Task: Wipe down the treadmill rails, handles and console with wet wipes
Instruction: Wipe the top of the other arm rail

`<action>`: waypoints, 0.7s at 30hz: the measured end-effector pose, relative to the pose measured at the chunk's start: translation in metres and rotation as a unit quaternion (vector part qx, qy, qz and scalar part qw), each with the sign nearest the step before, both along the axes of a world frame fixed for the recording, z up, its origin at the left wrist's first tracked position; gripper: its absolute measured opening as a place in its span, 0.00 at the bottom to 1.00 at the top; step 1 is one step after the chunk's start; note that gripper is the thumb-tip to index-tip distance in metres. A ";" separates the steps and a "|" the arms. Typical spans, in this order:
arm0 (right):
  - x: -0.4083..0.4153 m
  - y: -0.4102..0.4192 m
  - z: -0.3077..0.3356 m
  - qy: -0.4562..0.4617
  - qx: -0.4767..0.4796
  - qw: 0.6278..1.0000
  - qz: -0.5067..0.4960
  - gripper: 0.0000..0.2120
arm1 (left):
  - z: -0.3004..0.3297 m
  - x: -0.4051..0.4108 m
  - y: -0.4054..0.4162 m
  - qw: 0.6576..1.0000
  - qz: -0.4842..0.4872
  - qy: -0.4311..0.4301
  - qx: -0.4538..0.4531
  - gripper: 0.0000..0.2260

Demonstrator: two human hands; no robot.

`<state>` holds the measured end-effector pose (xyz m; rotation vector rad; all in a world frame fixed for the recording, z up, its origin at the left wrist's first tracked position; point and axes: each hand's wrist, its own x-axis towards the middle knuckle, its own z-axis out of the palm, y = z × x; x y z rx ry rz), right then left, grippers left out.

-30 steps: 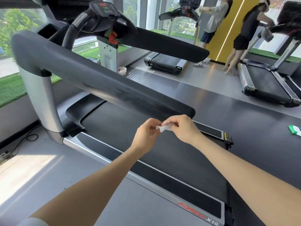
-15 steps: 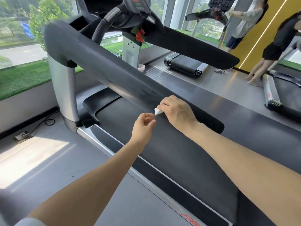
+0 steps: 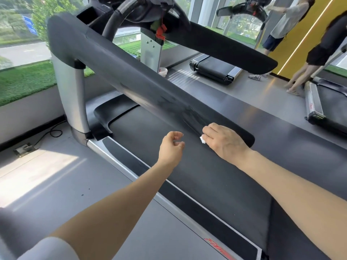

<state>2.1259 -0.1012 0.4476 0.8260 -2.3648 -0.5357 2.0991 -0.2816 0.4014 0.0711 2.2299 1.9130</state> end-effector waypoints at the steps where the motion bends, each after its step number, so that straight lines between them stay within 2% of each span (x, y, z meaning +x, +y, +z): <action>1: 0.008 0.008 -0.004 -0.001 0.009 1.000 -0.001 0.18 | -0.001 0.003 0.005 1.000 -0.008 0.001 -0.003 0.10; 6: 0.053 0.042 -0.017 -0.026 0.072 0.997 -0.024 0.10 | -0.007 0.012 0.020 0.999 -0.032 -0.003 -0.009 0.12; 10: 0.066 0.037 -0.016 -0.083 0.049 0.994 -0.055 0.12 | -0.011 0.010 0.013 1.000 -0.022 -0.017 -0.011 0.12; 16: -0.022 -0.045 -0.006 -0.017 0.000 1.000 0.000 0.12 | -0.013 -0.006 -0.018 1.000 0.014 -0.018 -0.020 0.12; 21: -0.079 -0.080 0.001 -0.032 0.060 0.998 -0.018 0.14 | -0.021 -0.014 -0.043 0.998 0.043 -0.027 -0.039 0.13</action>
